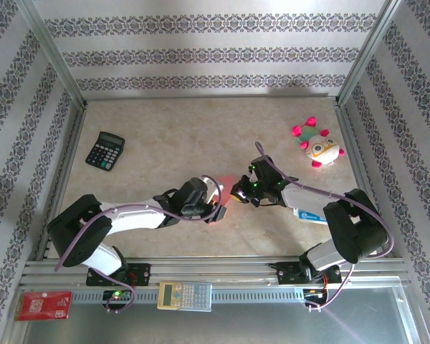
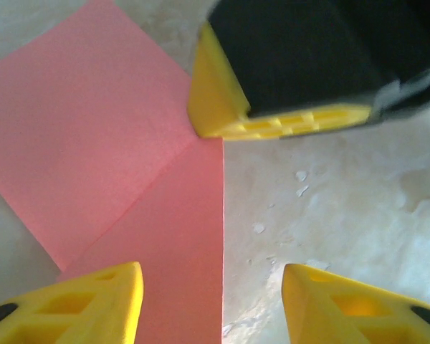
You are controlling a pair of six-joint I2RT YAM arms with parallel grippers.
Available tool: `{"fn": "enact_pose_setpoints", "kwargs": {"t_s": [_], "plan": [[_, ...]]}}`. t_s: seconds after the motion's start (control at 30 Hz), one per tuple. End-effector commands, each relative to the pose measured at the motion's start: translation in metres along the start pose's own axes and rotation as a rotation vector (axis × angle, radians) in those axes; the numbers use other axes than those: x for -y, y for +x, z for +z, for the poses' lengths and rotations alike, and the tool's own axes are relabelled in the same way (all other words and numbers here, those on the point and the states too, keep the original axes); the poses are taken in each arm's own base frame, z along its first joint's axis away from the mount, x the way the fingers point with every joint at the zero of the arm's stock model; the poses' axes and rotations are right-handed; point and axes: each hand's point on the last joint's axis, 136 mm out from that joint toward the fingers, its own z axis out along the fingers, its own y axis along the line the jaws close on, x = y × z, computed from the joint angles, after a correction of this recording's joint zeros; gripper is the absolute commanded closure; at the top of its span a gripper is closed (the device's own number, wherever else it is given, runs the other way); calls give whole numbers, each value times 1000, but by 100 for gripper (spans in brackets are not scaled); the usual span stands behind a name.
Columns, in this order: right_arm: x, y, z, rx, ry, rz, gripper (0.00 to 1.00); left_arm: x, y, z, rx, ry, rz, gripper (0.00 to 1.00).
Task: Fold a paper plane with a square sheet of paper (pick it up from the middle)
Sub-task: Fold the wing for the fifth time at the center of the table.
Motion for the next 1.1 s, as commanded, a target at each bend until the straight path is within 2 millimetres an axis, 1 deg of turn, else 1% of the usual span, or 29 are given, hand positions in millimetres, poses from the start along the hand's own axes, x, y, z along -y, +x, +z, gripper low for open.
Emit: {"fn": "enact_pose_setpoints", "kwargs": {"t_s": [0.0,0.23,0.33,0.53,0.9,1.0,1.07], "plan": [[-8,3,-4,8,-19,40,99,-13,-4,-1,48,-144,172,43],[-10,5,-2,-3,-28,55,99,-11,-1,12,21,-213,285,41],[-11,5,-1,-7,-31,57,99,-11,-3,17,11,-229,304,44],[-8,7,1,-15,-26,59,99,-10,-4,22,17,-230,295,55],[-5,8,3,-20,-27,62,99,-11,-3,27,11,-231,284,79],[-4,7,3,-17,-26,65,98,-10,-2,27,13,-227,278,84],[-4,5,1,-12,-28,63,95,-7,-1,27,14,-209,270,88]]}}
